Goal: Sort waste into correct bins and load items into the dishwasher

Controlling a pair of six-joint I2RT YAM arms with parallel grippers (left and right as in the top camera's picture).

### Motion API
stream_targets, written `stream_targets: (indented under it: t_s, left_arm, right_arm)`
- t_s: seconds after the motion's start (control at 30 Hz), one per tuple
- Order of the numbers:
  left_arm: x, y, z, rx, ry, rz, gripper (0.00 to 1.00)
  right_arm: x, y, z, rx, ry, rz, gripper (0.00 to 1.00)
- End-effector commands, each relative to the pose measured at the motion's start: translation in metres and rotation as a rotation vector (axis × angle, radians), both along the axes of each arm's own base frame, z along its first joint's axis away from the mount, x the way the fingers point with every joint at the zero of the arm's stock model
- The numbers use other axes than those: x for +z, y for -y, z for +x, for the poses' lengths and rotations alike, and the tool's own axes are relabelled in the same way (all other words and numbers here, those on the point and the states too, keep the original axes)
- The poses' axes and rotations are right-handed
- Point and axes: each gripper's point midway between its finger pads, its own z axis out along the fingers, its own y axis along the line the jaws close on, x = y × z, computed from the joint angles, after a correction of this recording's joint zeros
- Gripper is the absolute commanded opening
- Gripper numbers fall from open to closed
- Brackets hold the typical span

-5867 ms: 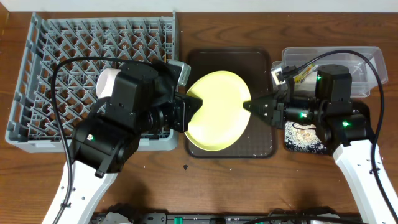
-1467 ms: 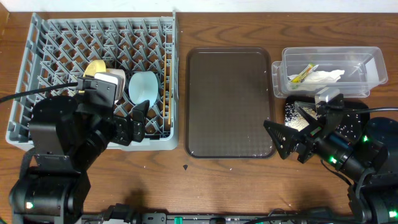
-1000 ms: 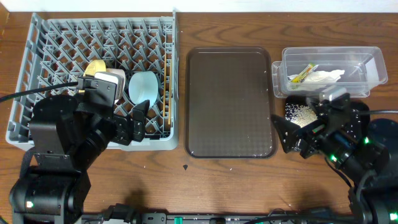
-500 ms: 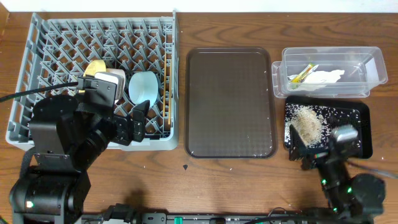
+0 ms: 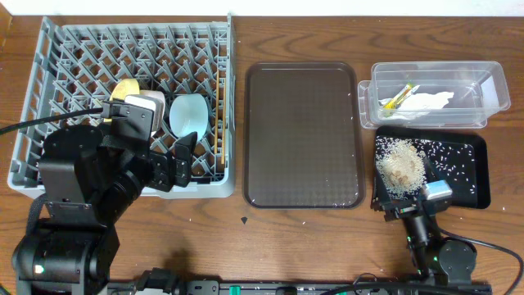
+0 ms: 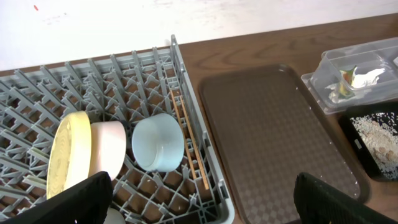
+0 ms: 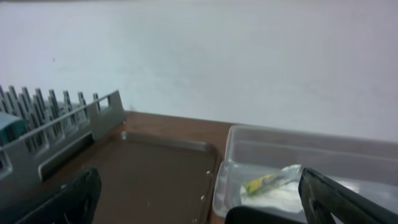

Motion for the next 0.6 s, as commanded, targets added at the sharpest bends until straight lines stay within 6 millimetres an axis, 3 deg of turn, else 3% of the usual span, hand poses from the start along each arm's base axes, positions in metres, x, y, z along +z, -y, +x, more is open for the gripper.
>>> stream_targets:
  t_s: [0.0,0.13,0.27,0.57]
  left_arm:
    - [0.002,0.003,-0.001,-0.015,0.004,-0.011,0.93]
    - [0.002,0.003,-0.001,-0.014,0.004,-0.011,0.93]
    - [0.002,0.003,-0.001,-0.014,0.004,-0.011,0.93]
    - [0.002,0.003,-0.001,-0.014,0.004,-0.011,0.93]
  right_arm:
    - [-0.01,0.003,0.002,-0.019,-0.013,-0.007,0.99]
    - [-0.017,0.003,0.003,-0.018,-0.04,-0.008,0.99]
    - [-0.039,0.003,0.002,-0.018,-0.131,-0.009,0.99]
    - [-0.039,0.003,0.003,-0.018,-0.131,-0.009,0.99]
